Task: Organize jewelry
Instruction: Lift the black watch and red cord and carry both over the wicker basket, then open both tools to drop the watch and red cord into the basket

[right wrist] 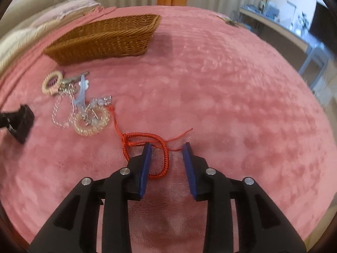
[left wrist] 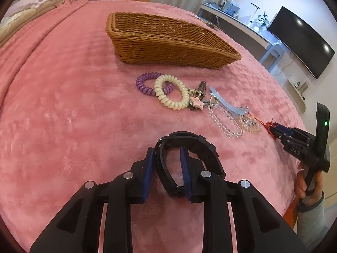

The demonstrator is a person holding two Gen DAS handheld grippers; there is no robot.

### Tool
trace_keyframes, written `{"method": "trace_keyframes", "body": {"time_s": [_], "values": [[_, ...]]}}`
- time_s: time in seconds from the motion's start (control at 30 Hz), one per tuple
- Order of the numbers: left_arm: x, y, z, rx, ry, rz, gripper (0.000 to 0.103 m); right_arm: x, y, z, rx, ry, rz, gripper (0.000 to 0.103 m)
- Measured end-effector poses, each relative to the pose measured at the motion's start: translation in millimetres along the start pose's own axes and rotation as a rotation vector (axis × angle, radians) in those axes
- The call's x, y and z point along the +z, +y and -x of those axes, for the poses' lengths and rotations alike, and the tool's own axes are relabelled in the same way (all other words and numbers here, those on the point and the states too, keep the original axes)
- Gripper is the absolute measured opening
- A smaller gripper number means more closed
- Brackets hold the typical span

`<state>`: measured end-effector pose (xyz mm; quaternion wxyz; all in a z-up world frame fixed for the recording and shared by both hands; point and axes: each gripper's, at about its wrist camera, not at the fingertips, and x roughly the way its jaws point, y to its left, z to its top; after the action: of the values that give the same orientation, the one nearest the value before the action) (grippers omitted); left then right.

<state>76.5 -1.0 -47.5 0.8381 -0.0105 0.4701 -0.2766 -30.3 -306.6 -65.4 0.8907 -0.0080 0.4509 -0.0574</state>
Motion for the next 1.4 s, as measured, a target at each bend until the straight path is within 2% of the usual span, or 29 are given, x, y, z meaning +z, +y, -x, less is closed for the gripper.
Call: {"method": "trace_keyframes", "body": {"time_s": [0.03, 0.07, 0.23, 0.5, 0.7, 0.87, 0.97, 1.07, 1.13, 1.27, 1.4], "values": [[-0.2, -1.4, 0.0, 0.02, -0.003, -0.006, 0.012, -0.1, 2.8, 1.0, 0.009, -0.005, 0.011, 0.005], [-0.3, -2.0, -0.8, 0.03, 0.0, -0.011, 0.007, -0.7, 4.4, 2.0, 0.016, -0.008, 0.016, 0.004], [-0.6, -2.0, 3.8, 0.032, -0.013, -0.007, 0.004, -1.3, 13.1, 19.1, 0.006, -0.08, 0.043, 0.003], [4.7, -6.5, 41.1, -0.001, -0.153, 0.004, 0.004, 23.3, 15.5, 78.5, 0.013, -0.258, 0.029, 0.003], [25.0, -13.0, 78.0, -0.006, -0.26, 0.032, 0.004, 63.9, 17.2, 116.9, 0.067, -0.374, 0.019, 0.003], [62.6, -21.2, 93.2, 0.032, -0.305, 0.018, 0.005, 110.2, 24.0, 127.9, 0.128, -0.435, 0.005, 0.003], [93.6, -20.0, 88.9, 0.022, -0.317, 0.033, 0.005, 140.2, 30.0, 118.7, 0.16, -0.449, -0.016, 0.003], [124.3, -18.6, 70.4, 0.049, -0.309, 0.027, 0.005, 169.2, 36.8, 97.6, 0.163, -0.429, -0.024, 0.003], [143.9, -14.6, 49.2, 0.049, -0.276, 0.028, 0.005, 190.5, 40.7, 70.1, 0.218, -0.366, -0.021, 0.003], [169.3, -8.4, 12.9, 0.074, -0.262, 0.028, 0.006, 215.2, 52.7, 17.0, 0.225, -0.291, -0.024, 0.003], [189.1, -2.4, -30.1, 0.105, -0.228, 0.029, 0.006, 225.3, 67.2, -34.4, 0.232, -0.212, -0.021, 0.003]]}}
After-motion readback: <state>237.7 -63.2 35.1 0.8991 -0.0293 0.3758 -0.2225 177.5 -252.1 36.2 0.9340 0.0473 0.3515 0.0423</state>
